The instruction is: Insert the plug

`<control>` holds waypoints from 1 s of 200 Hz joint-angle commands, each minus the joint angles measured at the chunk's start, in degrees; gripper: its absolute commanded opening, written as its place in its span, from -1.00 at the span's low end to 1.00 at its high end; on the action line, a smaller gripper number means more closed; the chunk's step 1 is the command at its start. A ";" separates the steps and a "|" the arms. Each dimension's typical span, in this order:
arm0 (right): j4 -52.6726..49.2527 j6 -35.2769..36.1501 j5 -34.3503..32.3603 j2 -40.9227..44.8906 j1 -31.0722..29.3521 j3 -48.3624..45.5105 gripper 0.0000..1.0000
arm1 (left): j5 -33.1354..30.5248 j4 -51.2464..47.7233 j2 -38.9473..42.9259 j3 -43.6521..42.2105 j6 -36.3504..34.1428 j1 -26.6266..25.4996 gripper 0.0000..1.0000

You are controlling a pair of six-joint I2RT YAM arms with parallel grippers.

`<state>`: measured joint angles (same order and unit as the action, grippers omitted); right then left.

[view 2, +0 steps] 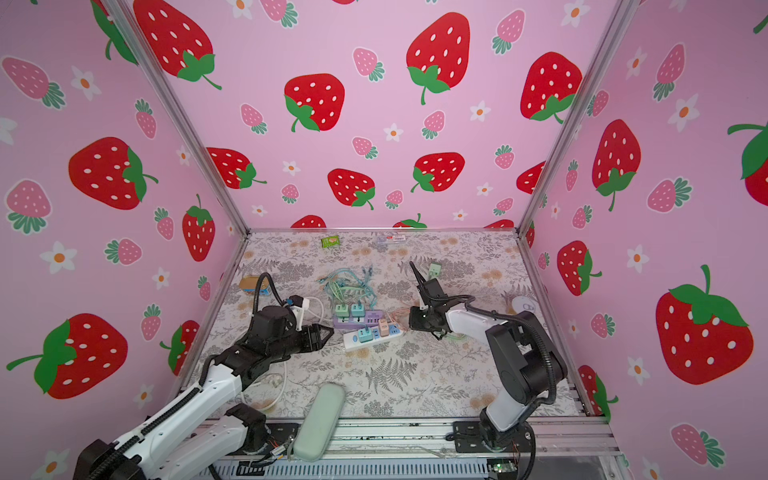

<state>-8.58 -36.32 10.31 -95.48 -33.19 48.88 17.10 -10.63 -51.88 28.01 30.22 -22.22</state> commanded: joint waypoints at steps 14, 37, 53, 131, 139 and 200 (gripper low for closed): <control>1.83 0.39 0.61 -2.60 0.49 2.89 -0.78 | -0.23 -0.98 0.19 2.23 -0.16 0.46 0.22; 2.09 1.95 -0.01 -3.43 0.49 5.61 -0.87 | -0.32 -1.32 0.28 2.24 -0.09 0.46 0.22; 1.87 3.27 -0.83 -4.10 0.58 7.99 -0.89 | -0.31 -1.50 0.38 2.23 0.01 0.51 0.22; 2.21 11.15 -4.98 -12.33 0.67 20.64 -0.96 | -0.84 -2.03 2.17 1.27 0.45 0.47 0.22; 1.93 12.07 -5.98 -13.31 0.67 21.84 -0.94 | -0.97 -1.91 2.30 1.02 0.47 0.51 0.22; -6.40 19.21 -11.23 -11.37 0.66 27.27 -0.16 | -0.67 -0.88 1.14 0.54 0.77 0.60 0.22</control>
<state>-9.87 -21.54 2.70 -110.43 -32.82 74.30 16.91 -11.55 -50.26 28.01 30.30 -21.96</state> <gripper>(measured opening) 0.321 0.609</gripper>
